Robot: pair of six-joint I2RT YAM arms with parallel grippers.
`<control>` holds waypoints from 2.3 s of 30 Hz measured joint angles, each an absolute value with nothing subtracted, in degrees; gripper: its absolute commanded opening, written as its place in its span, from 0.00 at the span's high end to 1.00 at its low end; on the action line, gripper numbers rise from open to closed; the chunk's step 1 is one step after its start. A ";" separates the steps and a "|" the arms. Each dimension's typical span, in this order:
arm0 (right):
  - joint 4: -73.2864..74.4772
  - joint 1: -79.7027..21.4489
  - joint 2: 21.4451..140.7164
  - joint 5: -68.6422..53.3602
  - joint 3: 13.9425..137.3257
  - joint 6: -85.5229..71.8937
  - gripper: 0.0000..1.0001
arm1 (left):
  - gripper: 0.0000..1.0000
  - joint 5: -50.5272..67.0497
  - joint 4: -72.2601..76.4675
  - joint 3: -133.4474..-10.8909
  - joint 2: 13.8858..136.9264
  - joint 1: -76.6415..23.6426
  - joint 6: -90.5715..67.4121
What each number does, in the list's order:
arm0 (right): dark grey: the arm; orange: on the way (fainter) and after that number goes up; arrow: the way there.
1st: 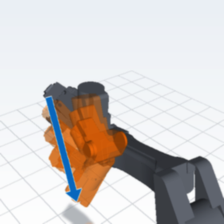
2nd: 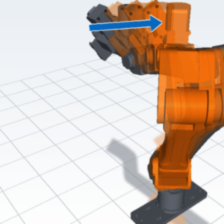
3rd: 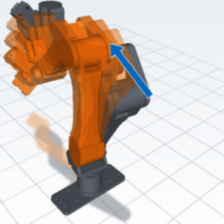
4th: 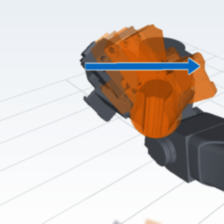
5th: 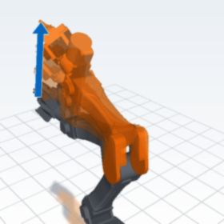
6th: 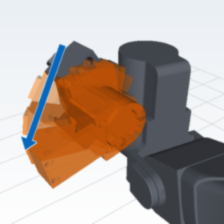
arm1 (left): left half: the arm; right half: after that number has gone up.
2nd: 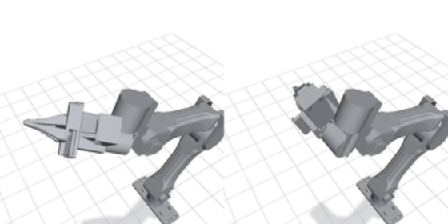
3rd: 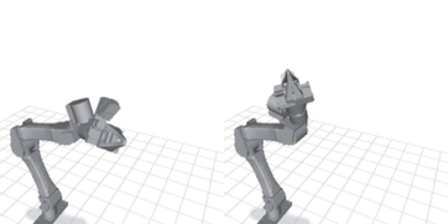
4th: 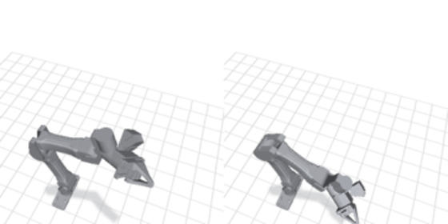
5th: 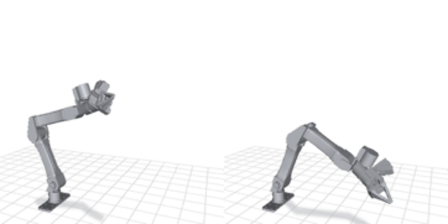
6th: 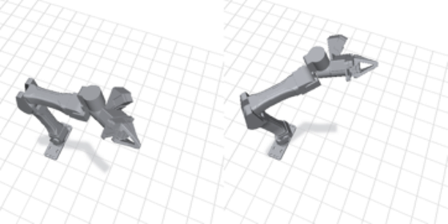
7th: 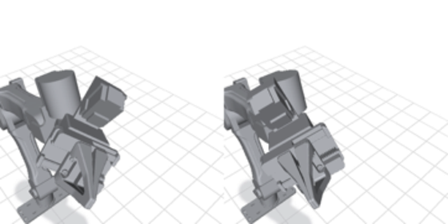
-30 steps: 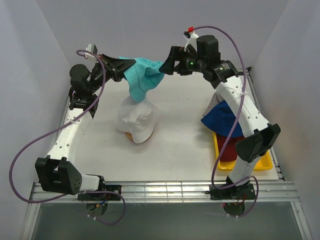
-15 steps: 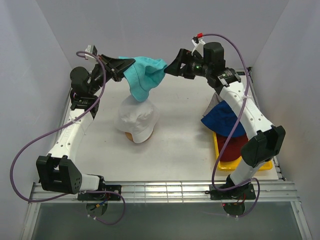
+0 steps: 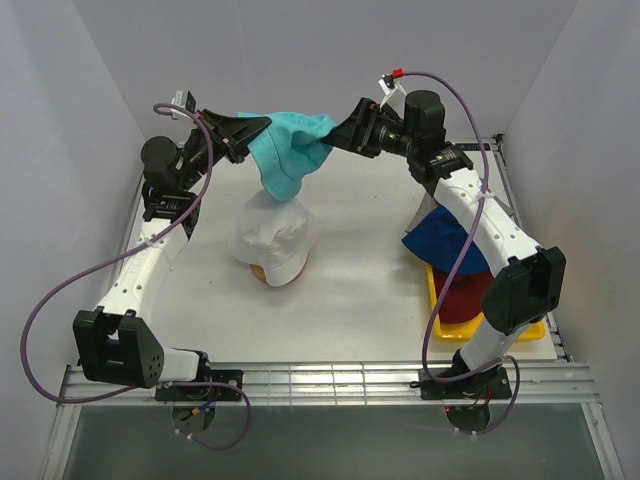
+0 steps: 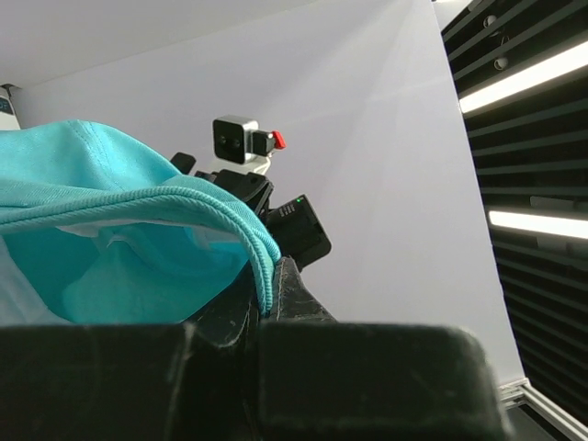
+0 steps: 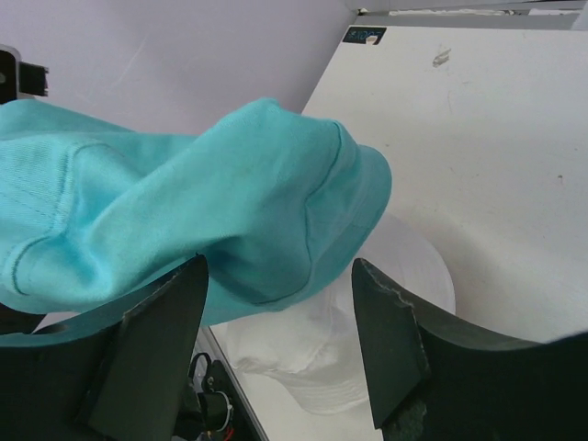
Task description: Stack the hats
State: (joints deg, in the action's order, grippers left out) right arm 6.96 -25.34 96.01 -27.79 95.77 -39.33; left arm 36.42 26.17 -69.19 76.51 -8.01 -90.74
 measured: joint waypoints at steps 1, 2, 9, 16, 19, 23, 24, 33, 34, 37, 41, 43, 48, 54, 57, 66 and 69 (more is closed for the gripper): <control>6.24 -25.47 96.01 -27.86 95.77 -39.68 0.35 | 1.00 36.42 26.20 -68.93 76.51 -8.10 -90.78; 5.69 -25.61 96.01 -27.92 95.77 -40.07 0.38 | 1.00 36.42 26.20 -68.55 76.51 -8.10 -90.96; 2.87 -26.35 96.01 -28.58 95.64 -41.39 0.73 | 1.00 36.45 26.17 -66.39 76.51 -8.27 -91.46; 3.29 -26.44 95.98 -28.64 95.33 -40.42 0.92 | 1.00 36.51 26.30 -65.30 76.29 -8.36 -91.55; 6.74 -26.44 95.98 -28.53 97.10 -38.48 0.92 | 1.00 36.88 26.13 -63.72 75.79 -8.36 -90.85; 11.99 -26.57 96.03 -28.77 102.41 -34.30 0.92 | 1.00 37.91 23.68 -60.95 73.84 -8.25 -87.96; 12.75 -26.76 96.03 -28.73 103.44 -33.21 0.92 | 1.00 38.04 23.07 -60.18 73.21 -8.16 -87.09; 20.60 -31.68 96.07 -28.60 105.38 -24.60 0.92 | 1.00 38.52 13.32 -55.13 67.13 -7.22 -77.56; 21.41 -32.29 96.29 -28.58 105.69 -24.01 0.92 | 1.00 38.44 12.05 -55.09 66.76 -7.09 -76.44; 22.85 -33.95 96.97 -28.29 106.48 -22.74 0.92 | 1.00 37.91 7.79 -55.11 65.80 -6.44 -73.21; 24.32 -35.59 97.58 -27.38 107.07 -21.58 0.92 | 1.00 36.29 1.37 -55.11 64.40 -5.32 -69.23; 24.58 -36.36 97.97 -26.96 107.61 -21.15 0.92 | 1.00 35.27 -1.61 -55.11 63.68 -4.80 -67.33; 25.71 -38.06 98.21 -26.04 108.03 -20.40 0.92 | 0.95 32.69 -7.53 -55.11 61.73 -3.86 -63.29; 26.72 -39.46 99.18 -25.21 109.10 -20.12 0.92 | 0.87 30.55 -11.75 -55.11 59.86 -3.11 -59.81; 27.14 -40.07 99.79 -24.86 109.65 -19.99 0.92 | 0.81 29.52 -13.76 -55.11 59.40 -2.50 -58.30; 27.68 -42.39 102.04 -23.83 112.18 -19.00 0.92 | 0.73 26.52 -17.93 -54.81 57.74 -1.21 -54.81; 28.42 -42.96 102.43 -23.44 113.01 -18.83 0.92 | 0.70 25.82 -18.50 -54.35 57.21 -1.04 -53.89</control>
State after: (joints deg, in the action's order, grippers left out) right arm 28.42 -42.96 102.43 -23.44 113.01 -18.83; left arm 25.82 -18.50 -54.35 57.21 -1.04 -53.89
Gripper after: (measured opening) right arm 0.081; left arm 0.276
